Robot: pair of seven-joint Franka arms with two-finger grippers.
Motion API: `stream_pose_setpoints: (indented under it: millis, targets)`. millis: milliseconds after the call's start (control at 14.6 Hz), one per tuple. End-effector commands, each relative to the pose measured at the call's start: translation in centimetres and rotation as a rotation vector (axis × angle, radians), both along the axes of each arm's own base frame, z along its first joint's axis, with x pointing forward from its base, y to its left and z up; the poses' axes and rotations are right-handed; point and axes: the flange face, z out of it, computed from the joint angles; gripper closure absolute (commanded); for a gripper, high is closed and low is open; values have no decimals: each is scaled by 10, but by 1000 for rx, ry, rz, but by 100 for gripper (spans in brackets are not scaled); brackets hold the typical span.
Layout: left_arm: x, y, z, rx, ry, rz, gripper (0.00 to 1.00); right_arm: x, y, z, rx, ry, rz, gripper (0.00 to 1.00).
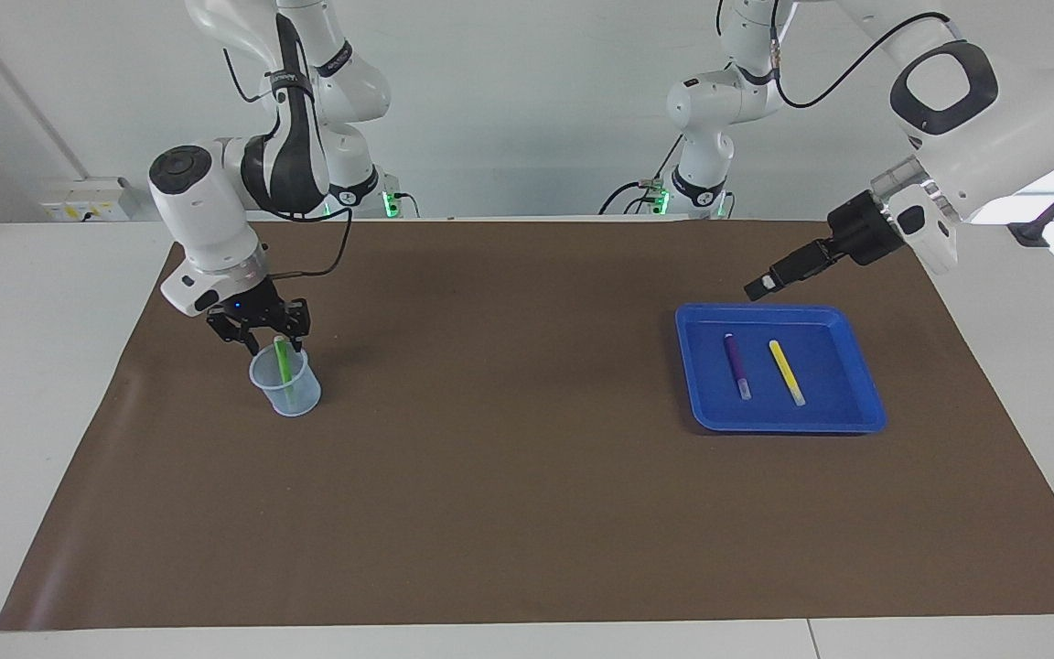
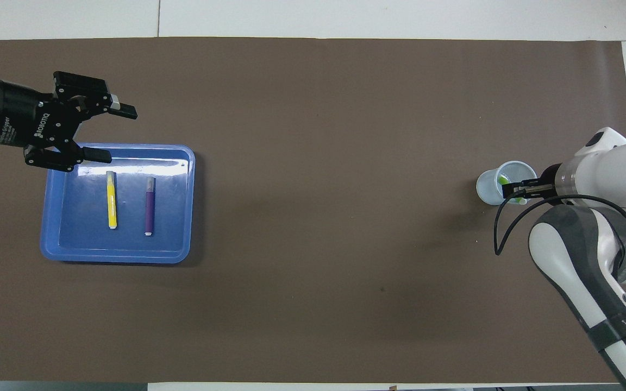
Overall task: Right arm passes pens to left for tray arrangement
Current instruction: 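Grasp the green pen in the cup with the right gripper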
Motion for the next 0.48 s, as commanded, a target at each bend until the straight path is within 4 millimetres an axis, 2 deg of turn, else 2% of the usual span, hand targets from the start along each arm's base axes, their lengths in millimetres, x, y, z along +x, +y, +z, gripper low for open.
stream_pose_setpoints:
  millis: [0,411]
  targets:
    - [-13,0,-1,-15,14,27,0,-6,0,-4,-11,-17,5,38]
    - [-17,1,-6,-11,23,31,0,-13,-1,-11,-10,0,5,39]
